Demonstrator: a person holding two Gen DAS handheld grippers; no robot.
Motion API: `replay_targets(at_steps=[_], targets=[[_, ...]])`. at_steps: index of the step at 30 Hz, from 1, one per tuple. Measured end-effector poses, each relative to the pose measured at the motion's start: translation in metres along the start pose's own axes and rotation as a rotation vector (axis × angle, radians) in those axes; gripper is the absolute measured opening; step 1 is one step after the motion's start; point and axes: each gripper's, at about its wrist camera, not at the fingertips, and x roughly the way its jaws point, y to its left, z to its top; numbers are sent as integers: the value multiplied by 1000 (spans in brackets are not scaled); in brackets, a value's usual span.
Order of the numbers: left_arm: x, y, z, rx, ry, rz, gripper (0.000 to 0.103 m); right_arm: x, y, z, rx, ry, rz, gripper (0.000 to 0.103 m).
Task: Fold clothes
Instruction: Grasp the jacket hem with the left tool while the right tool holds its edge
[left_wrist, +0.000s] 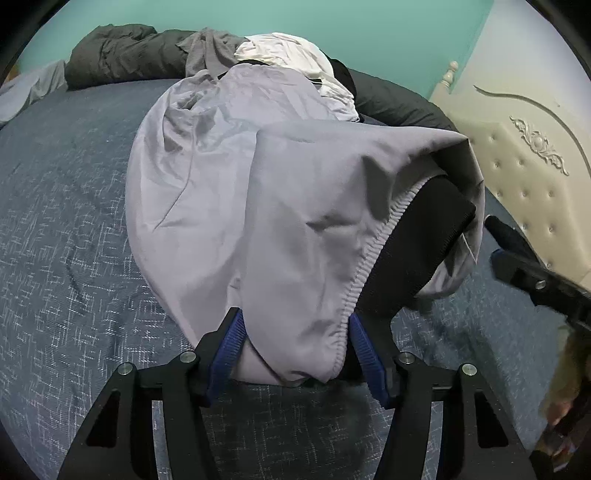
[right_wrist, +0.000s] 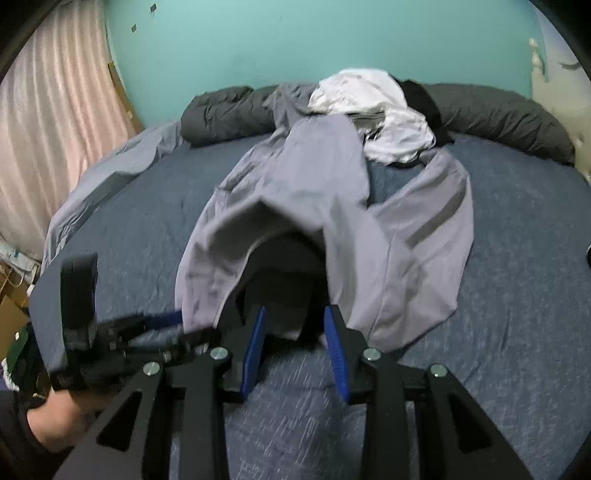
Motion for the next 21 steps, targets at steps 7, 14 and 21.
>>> replay_targets(at_steps=[7,14,21], targets=[[2,2,1,-19,3,-7,63,27,5,3,10,14,21,33],[-6,1,1,-20,0,-9,63,52,-17,-5,81,72,-94,33],[-8,1,3,-19,1,-11,63,55,-31,-9,121,54,-98,36]])
